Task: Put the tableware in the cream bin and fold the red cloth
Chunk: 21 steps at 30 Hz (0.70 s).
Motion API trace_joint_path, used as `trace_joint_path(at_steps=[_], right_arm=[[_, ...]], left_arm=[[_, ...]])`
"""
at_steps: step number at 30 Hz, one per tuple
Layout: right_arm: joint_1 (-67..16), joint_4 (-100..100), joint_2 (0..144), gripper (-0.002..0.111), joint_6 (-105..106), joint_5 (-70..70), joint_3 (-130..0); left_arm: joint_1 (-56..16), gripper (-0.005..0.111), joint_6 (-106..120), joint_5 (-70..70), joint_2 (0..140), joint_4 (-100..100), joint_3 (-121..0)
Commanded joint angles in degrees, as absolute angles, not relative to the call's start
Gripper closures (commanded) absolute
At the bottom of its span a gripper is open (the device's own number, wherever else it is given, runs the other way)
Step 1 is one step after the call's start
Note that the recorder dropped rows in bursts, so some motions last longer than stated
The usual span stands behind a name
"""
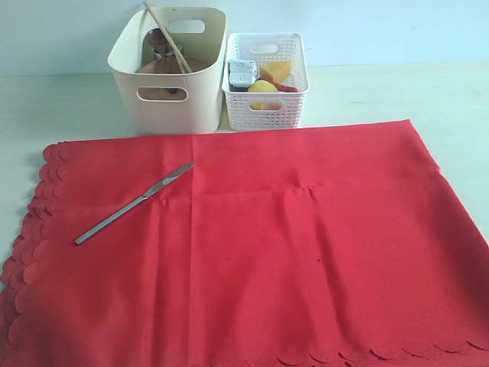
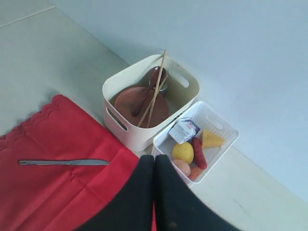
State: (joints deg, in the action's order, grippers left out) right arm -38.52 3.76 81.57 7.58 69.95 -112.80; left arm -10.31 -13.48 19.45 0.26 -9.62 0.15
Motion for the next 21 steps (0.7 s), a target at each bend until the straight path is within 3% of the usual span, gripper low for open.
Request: trace_joint_path(at_steps=[1,11,21], right_arm=[[-38.33,5.08,77.41,0.108,7.51,69.96,-112.88],[-38.33,5.17,69.35,0.108,7.51,69.96,-108.72],[-38.33,5.17,54.91,0.108,7.46,65.62,-85.32]], left_arm=[[-10.66,0.105,-13.72,18.79,0.00,-9.80,0.00],[-10.66,0.105,-13.72,18.79,0.00,-9.80,0.00],[-10.66,0.105,-13.72,18.79,0.00,-9.80,0.00]])
